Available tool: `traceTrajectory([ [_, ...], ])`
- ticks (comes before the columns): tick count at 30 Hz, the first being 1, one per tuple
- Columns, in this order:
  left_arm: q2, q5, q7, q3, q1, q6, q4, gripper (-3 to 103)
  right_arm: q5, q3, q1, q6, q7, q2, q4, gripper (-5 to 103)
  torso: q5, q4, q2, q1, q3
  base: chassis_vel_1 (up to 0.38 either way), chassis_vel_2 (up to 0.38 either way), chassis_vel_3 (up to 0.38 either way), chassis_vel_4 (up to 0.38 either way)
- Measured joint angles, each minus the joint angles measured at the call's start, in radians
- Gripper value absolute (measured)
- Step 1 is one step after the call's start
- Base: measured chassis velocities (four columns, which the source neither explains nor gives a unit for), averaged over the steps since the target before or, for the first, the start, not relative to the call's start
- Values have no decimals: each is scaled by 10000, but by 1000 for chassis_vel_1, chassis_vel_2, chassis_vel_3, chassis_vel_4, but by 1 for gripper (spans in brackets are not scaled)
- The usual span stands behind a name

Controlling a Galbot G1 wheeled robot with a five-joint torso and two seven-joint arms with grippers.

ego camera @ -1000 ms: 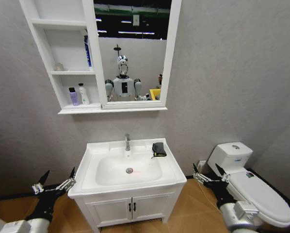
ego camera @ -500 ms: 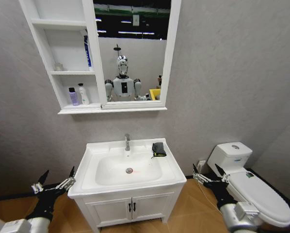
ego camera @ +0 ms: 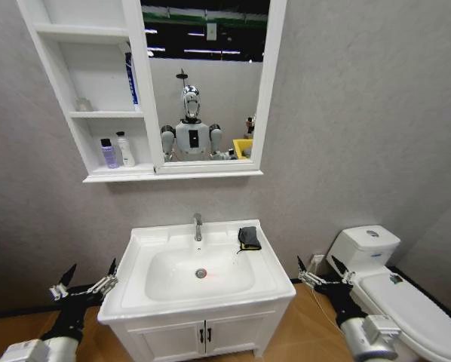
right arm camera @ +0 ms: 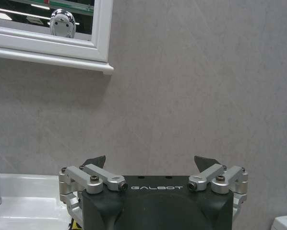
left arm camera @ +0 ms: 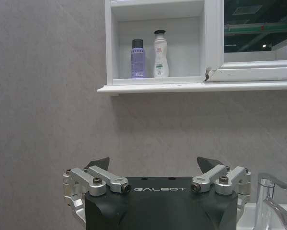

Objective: Move facial cleanser and shampoo from washbasin to cabinet, then wipe washbasin with towel.

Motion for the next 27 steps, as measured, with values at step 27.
traceTrajectory([
  [27,9,-10,-11,11,-5,8,12,100,81,-41,-37,160,177,-15,-138,100,1,0,3,-3,-2,-19,19,13,-21],
])
